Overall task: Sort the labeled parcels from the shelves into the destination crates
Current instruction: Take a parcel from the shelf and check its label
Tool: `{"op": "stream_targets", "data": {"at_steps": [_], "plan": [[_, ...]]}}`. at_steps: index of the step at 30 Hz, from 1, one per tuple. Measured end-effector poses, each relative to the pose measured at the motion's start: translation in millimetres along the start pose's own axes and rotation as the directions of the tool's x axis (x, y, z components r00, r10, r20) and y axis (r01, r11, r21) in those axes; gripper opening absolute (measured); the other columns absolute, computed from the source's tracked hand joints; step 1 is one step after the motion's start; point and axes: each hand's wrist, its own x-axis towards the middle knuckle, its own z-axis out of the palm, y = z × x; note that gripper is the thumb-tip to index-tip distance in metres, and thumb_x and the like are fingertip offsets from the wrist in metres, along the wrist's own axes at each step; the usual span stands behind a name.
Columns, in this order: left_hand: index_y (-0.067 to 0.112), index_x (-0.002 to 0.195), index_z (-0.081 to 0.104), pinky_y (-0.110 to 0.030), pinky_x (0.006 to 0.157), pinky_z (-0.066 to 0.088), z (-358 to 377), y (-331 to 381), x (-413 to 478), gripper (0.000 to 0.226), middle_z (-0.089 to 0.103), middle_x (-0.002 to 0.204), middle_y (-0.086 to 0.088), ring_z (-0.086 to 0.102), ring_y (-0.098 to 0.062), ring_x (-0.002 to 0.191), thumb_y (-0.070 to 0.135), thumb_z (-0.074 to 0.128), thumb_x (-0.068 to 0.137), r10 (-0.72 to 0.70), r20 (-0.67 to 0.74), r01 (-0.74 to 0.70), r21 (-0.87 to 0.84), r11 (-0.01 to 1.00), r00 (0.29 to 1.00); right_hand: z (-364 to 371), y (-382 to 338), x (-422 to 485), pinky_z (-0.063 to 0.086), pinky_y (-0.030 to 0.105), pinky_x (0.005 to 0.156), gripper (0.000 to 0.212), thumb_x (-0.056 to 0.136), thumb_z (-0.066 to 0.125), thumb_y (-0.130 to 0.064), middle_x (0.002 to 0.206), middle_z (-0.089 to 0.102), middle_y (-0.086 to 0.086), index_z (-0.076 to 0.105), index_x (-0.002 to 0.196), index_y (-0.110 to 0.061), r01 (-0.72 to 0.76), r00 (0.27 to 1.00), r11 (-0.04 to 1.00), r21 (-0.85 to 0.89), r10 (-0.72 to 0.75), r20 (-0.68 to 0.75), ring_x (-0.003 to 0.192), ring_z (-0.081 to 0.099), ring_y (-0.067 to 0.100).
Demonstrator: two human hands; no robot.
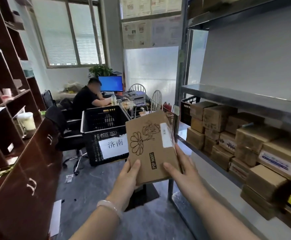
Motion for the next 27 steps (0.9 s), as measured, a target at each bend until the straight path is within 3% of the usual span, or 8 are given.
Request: {"op": "stream_targets", "data": {"at_steps": [5, 9, 13, 18, 20, 22, 25, 27], "plan": [[0.032, 0.132, 0.056, -0.05, 0.093, 0.056, -1, -3, 56, 0.03, 0.07, 0.124, 0.0, 0.068, -0.02, 0.113, 0.029, 0.046, 0.103, -0.046, 0.04, 0.057, -0.334, 0.941, 0.998, 9, 11, 64, 0.032, 0.012, 0.094, 0.058, 0.078, 0.072, -0.054, 0.129, 0.03, -0.032, 0.039, 0.123, -0.069, 0.096, 0.995, 0.995, 0.01, -0.096, 0.02, 0.115, 0.029, -0.028], [0.032, 0.136, 0.054, -0.048, 0.088, 0.058, 1, 0, 109, 0.034, 0.071, 0.122, 0.004, 0.067, -0.019, 0.113, 0.025, 0.052, 0.102, -0.025, -0.012, 0.022, -0.213, 0.977, 1.0, 11, 27, 121, 0.042, 0.036, 0.106, 0.071, 0.062, 0.066, -0.065, 0.132, 0.029, -0.027, 0.043, 0.129, -0.063, 0.16, 0.986, 0.972, -0.17, -0.167, -0.024, 0.129, 0.034, 0.002], [0.048, 0.15, 0.024, -0.059, 0.099, 0.049, 6, 19, 165, 0.09, 0.066, 0.13, 0.006, 0.06, -0.023, 0.122, 0.044, 0.08, 0.08, 0.0, -0.063, -0.014, -0.214, 0.977, 0.998, 9, 39, 175, 0.043, 0.045, 0.105, 0.07, 0.062, 0.061, -0.065, 0.133, 0.029, -0.02, 0.051, 0.13, -0.052, 0.328, 0.937, 0.868, -0.373, -0.349, 0.012, 0.131, 0.03, 0.006], [0.053, 0.153, 0.008, -0.042, 0.095, 0.051, 15, 42, 225, 0.122, 0.041, 0.15, 0.008, 0.052, -0.016, 0.125, 0.076, 0.079, 0.056, 0.083, -0.212, -0.094, -0.044, 0.995, 0.974, 0, 54, 239, 0.042, 0.051, 0.102, 0.07, 0.065, 0.065, -0.057, 0.136, 0.038, -0.005, 0.057, 0.132, -0.04, 0.495, 0.867, 0.75, -0.438, -0.46, 0.192, 0.131, 0.035, 0.02], [0.052, 0.152, 0.01, -0.048, 0.103, 0.045, 2, 47, 247, 0.12, 0.034, 0.155, 0.004, 0.046, -0.022, 0.131, 0.078, 0.077, 0.057, 0.067, -0.315, -0.091, -0.061, 0.994, 0.947, -2, 61, 265, 0.042, 0.053, 0.1, 0.068, 0.066, 0.069, -0.052, 0.135, 0.041, -0.001, 0.06, 0.13, -0.034, 0.575, 0.817, 0.685, -0.447, -0.51, 0.269, 0.13, 0.039, 0.026], [0.045, 0.152, 0.022, -0.041, 0.087, 0.053, -15, 50, 264, 0.106, 0.051, 0.141, 0.005, 0.056, -0.014, 0.115, 0.071, 0.076, 0.065, 0.033, -0.332, -0.079, -0.125, 0.989, 0.943, -1, 68, 286, 0.042, 0.056, 0.099, 0.068, 0.065, 0.072, -0.049, 0.135, 0.043, 0.002, 0.061, 0.131, -0.032, 0.625, 0.78, 0.641, -0.444, -0.529, 0.334, 0.13, 0.04, 0.029], [0.03, 0.133, 0.056, -0.031, 0.066, 0.058, -32, 49, 289, 0.055, 0.075, 0.101, 0.005, 0.072, -0.014, 0.088, 0.04, 0.077, 0.083, 0.047, -0.304, -0.072, -0.071, 0.995, 0.952, 11, 80, 314, 0.04, 0.058, 0.1, 0.07, 0.064, 0.073, -0.049, 0.137, 0.043, 0.004, 0.06, 0.132, -0.031, 0.689, 0.725, 0.585, -0.429, -0.56, 0.401, 0.133, 0.037, 0.03], [0.029, 0.116, 0.067, -0.03, 0.069, 0.06, -39, 48, 307, 0.031, 0.077, 0.095, 0.002, 0.074, -0.014, 0.084, 0.022, 0.074, 0.087, 0.087, -0.35, -0.114, -0.059, 0.992, 0.933, 22, 83, 336, 0.038, 0.059, 0.101, 0.073, 0.064, 0.073, -0.05, 0.142, 0.04, 0.004, 0.057, 0.133, -0.034, 0.709, 0.705, 0.56, -0.429, -0.566, 0.427, 0.136, 0.033, 0.031]]}}
